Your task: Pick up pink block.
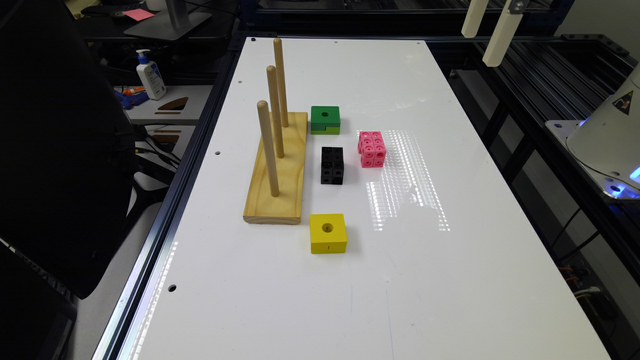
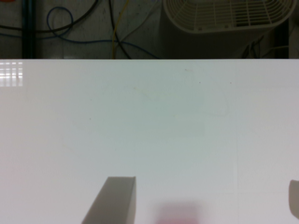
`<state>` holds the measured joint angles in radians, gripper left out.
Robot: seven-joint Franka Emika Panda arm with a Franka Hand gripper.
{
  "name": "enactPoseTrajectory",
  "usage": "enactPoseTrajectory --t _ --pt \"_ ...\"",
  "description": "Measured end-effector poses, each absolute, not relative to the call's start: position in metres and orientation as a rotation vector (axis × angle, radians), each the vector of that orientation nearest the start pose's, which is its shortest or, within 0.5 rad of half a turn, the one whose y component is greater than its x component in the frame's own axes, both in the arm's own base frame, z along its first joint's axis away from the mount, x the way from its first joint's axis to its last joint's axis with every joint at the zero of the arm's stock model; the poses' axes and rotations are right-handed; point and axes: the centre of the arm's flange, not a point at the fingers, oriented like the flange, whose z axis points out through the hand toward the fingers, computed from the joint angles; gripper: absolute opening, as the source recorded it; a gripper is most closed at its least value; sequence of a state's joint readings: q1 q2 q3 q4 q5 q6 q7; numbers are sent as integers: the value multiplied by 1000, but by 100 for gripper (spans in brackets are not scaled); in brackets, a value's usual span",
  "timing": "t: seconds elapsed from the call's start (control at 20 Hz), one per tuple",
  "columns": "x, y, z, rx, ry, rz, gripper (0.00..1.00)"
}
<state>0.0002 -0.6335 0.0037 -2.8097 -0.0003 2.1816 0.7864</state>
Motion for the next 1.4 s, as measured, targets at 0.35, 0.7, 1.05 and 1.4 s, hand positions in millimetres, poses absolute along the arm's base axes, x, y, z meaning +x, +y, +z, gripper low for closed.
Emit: enactPoseTrajectory --t 0.35,0.7,1.05,1.4 --pt "330 1 379 -2904 1200 -10 100" --pt "331 1 380 -2903 1199 -13 100" --pt "332 1 381 -2898 1197 -31 100" --pt "336 1 383 -2891 1194 -58 100"
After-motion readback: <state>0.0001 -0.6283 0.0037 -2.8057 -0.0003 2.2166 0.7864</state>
